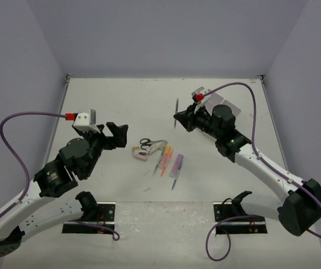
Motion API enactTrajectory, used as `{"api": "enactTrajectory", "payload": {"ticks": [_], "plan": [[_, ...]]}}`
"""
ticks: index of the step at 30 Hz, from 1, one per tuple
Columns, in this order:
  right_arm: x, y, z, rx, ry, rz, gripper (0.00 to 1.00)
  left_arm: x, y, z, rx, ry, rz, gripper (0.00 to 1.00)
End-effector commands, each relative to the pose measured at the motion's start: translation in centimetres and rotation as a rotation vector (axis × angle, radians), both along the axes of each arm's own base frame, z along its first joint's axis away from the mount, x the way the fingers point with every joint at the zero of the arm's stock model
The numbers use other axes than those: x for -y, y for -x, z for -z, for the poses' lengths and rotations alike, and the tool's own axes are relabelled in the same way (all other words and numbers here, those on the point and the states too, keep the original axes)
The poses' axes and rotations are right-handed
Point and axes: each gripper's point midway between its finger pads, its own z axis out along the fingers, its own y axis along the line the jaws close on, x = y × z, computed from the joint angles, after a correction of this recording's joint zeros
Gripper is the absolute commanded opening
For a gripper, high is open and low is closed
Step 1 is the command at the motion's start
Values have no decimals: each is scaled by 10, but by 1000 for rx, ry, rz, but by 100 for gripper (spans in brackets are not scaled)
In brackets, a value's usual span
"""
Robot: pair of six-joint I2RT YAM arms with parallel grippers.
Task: Sort the stationery into containers
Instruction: Place the pen in the storage box.
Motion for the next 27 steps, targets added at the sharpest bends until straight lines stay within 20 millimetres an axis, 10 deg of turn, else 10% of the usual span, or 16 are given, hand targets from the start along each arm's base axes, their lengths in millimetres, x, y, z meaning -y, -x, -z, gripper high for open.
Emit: {"api": "enactTrajectory", "payload": {"ticks": [1,15,27], "plan": [[35,-54,-42,169,4,233,0,-6,16,54,-71,-90,65,100],[169,-178,-44,245,47,806,0,34,30,111,-199,-188,286,100],[194,-206,14,173,126,886,0,40,40,97,-148,-111,355,100]]}}
